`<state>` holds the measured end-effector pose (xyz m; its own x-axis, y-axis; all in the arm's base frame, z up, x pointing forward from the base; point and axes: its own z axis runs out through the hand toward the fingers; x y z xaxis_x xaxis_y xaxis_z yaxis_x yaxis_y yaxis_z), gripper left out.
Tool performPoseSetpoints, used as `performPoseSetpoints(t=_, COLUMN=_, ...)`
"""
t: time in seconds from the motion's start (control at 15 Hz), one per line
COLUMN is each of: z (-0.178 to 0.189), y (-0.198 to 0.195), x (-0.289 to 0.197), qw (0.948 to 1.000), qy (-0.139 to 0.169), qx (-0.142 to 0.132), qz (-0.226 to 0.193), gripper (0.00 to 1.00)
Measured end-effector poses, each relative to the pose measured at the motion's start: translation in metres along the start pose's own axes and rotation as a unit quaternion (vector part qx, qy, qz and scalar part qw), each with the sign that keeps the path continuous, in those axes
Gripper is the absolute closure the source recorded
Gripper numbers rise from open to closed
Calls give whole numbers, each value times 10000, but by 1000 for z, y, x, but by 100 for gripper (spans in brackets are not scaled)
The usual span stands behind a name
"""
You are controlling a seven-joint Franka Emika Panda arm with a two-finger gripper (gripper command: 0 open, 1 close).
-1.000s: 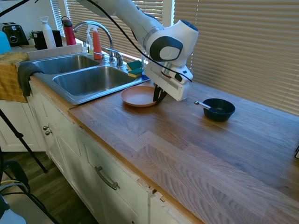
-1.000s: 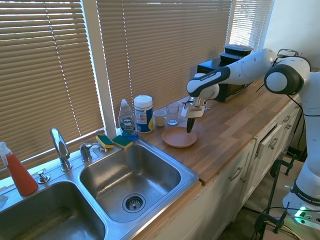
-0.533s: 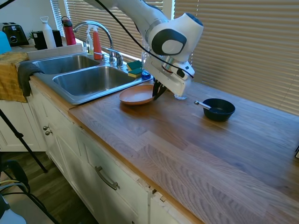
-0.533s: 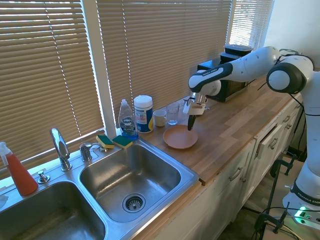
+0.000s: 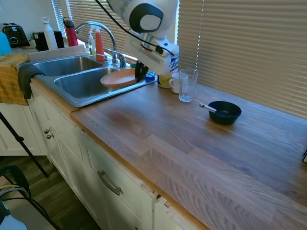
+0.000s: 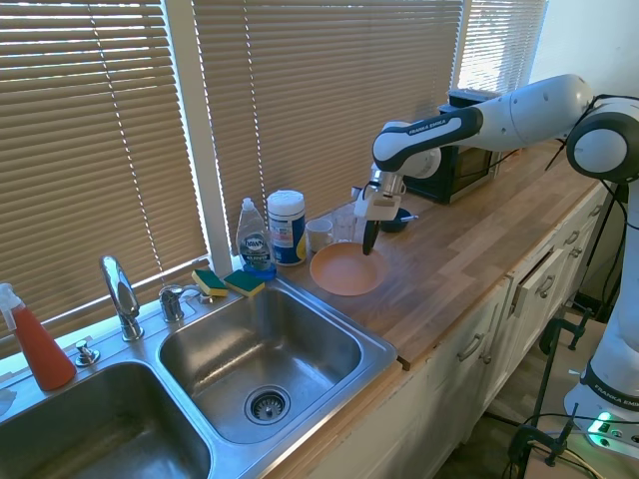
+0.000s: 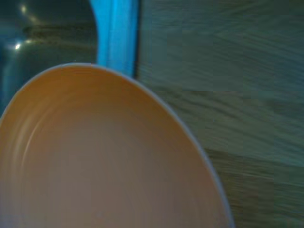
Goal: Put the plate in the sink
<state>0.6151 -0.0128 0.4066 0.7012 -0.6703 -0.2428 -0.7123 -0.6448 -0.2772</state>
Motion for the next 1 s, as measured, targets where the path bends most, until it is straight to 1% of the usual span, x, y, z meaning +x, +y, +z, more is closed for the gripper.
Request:
performPoseSetpoints(t=0.27, z=41, y=-82, x=-69, qw=9991, qy=170, qx=-328, qz=-198, gripper=100)
performPoseSetpoints(t=0.4, z=67, y=-126, x=-93, qw=9981, qy=259, qx=-493, qz=-281, gripper=100)
performPoseSetpoints(t=0.53, z=100, y=-163, x=-107, qw=9971, qy=309, qx=-612, qz=-335, gripper=100)
performPoseSetpoints(t=0.8, z=165, y=-208, x=-116, qw=9951, qy=339, qx=-876, qz=-294, gripper=100)
performPoseSetpoints(t=1.0, z=231, y=-218, x=-110, qw=9916, qy=418, qx=-1210, qz=-154, gripper=100)
